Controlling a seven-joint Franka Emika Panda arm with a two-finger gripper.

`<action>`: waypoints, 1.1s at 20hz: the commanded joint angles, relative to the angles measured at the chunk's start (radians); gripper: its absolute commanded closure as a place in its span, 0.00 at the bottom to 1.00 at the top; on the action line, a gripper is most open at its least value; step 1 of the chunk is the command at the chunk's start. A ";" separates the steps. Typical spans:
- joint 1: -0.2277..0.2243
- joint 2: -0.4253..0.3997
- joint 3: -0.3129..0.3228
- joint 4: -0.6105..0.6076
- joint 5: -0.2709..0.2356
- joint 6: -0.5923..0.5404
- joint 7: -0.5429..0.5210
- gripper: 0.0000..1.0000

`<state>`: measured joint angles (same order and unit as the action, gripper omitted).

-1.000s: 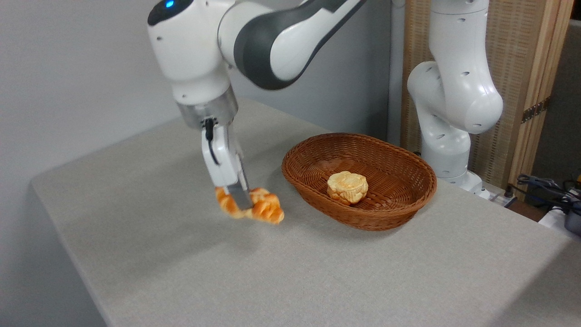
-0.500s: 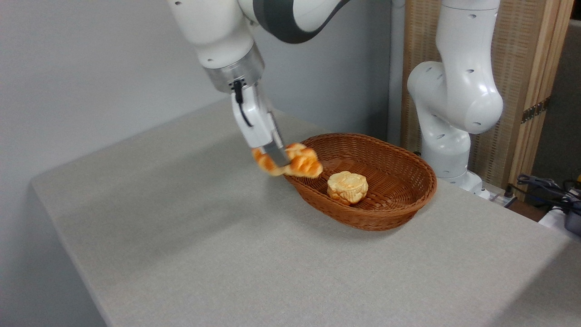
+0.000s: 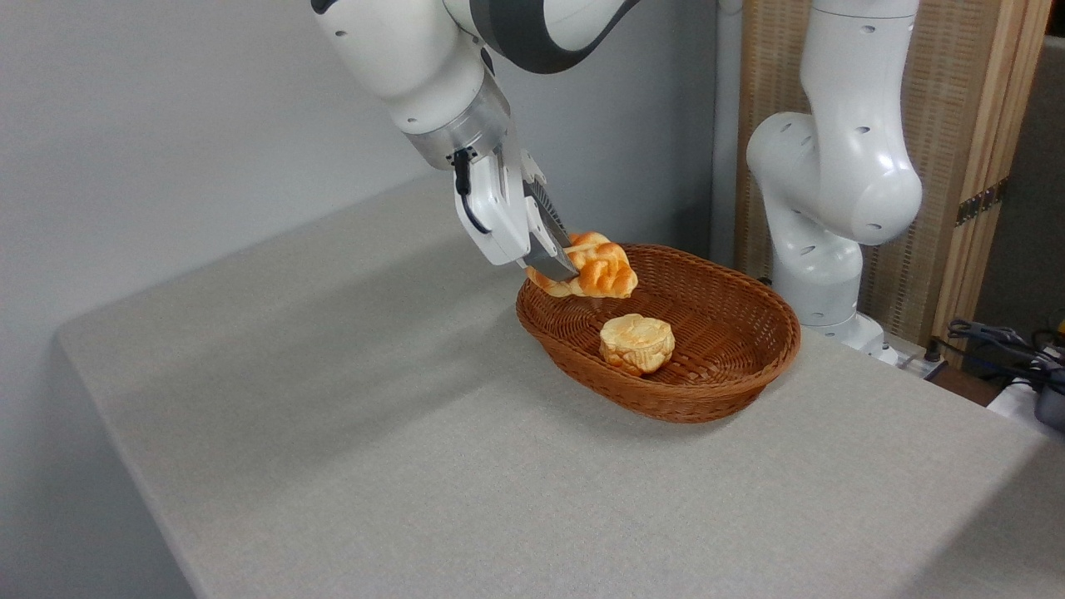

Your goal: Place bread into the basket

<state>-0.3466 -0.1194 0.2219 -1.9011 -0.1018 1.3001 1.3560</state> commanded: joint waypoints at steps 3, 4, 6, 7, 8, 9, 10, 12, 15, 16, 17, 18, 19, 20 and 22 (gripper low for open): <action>-0.005 0.004 0.007 0.000 0.013 -0.019 0.041 0.00; -0.005 0.004 0.007 0.000 0.013 -0.015 0.040 0.00; -0.005 0.006 0.007 0.002 0.013 -0.002 0.038 0.00; -0.003 0.006 0.008 0.004 0.013 0.019 0.035 0.00; -0.002 0.006 0.011 0.005 0.013 0.040 0.031 0.00; 0.000 0.004 0.014 0.007 0.013 0.088 0.026 0.00; 0.000 0.004 0.017 0.008 0.013 0.140 0.020 0.00; 0.005 0.004 0.017 0.010 0.022 0.229 -0.041 0.00; 0.006 0.004 0.014 0.033 0.034 0.342 -0.246 0.00; 0.005 0.006 0.014 0.034 0.034 0.361 -0.283 0.00; 0.006 0.007 0.017 0.042 0.034 0.398 -0.357 0.00; 0.006 0.007 0.019 0.046 0.034 0.413 -0.392 0.00; 0.008 0.012 0.020 0.054 0.033 0.430 -0.452 0.00; 0.009 0.020 0.022 0.065 0.036 0.432 -0.518 0.00; 0.009 0.023 0.021 0.079 0.062 0.435 -0.652 0.00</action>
<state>-0.3358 -0.1149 0.2340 -1.8616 -0.0754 1.7202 0.9098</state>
